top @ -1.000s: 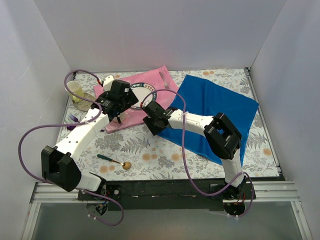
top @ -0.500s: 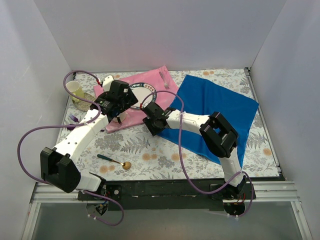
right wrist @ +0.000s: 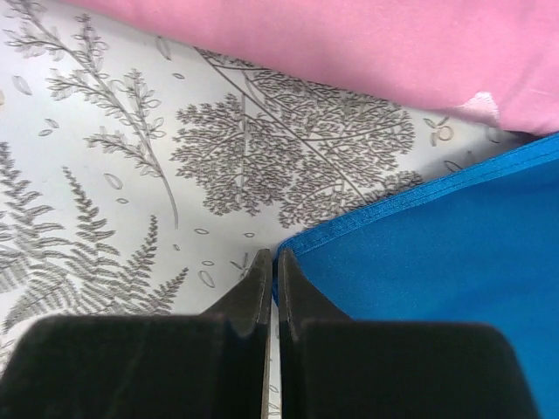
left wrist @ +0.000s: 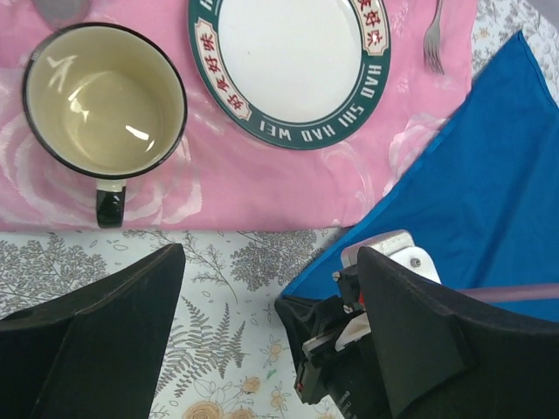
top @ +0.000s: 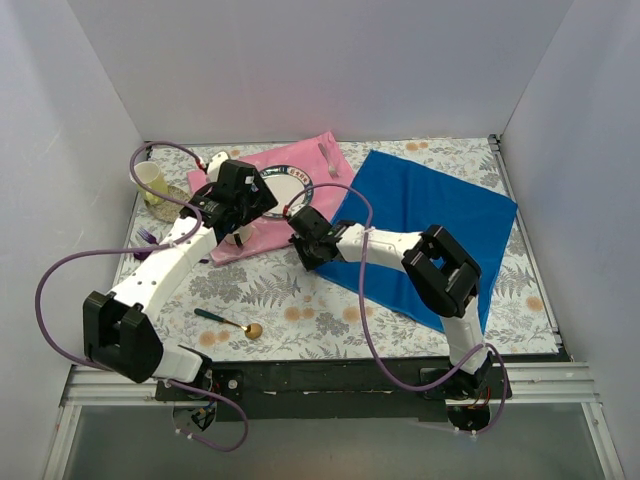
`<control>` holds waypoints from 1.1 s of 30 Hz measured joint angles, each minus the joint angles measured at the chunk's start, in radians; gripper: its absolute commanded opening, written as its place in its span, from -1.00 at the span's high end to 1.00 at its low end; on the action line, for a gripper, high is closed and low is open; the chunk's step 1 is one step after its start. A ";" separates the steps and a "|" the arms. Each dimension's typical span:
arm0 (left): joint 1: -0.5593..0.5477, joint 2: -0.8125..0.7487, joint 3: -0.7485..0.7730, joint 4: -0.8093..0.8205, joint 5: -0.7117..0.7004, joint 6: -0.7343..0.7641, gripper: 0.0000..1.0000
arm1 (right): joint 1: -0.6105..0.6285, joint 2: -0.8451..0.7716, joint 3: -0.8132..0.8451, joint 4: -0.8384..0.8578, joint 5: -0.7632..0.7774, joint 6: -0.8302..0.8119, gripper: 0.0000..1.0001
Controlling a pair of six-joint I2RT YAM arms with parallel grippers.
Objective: Fold the napkin, place the utensils inside, and roll it up
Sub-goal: Fold the napkin
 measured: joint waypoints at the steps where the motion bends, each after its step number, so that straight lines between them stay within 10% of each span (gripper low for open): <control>1: 0.002 0.009 0.000 0.003 0.016 0.003 -0.56 | -0.005 -0.006 -0.011 0.012 -0.019 0.009 0.97; 18: 0.007 0.127 -0.059 0.059 0.224 0.050 -0.54 | -0.108 -0.245 -0.340 0.224 -0.404 0.200 0.97; 33: 0.008 0.127 -0.063 0.074 0.238 0.052 -0.53 | -0.099 -0.372 -0.377 0.268 -0.431 0.238 0.97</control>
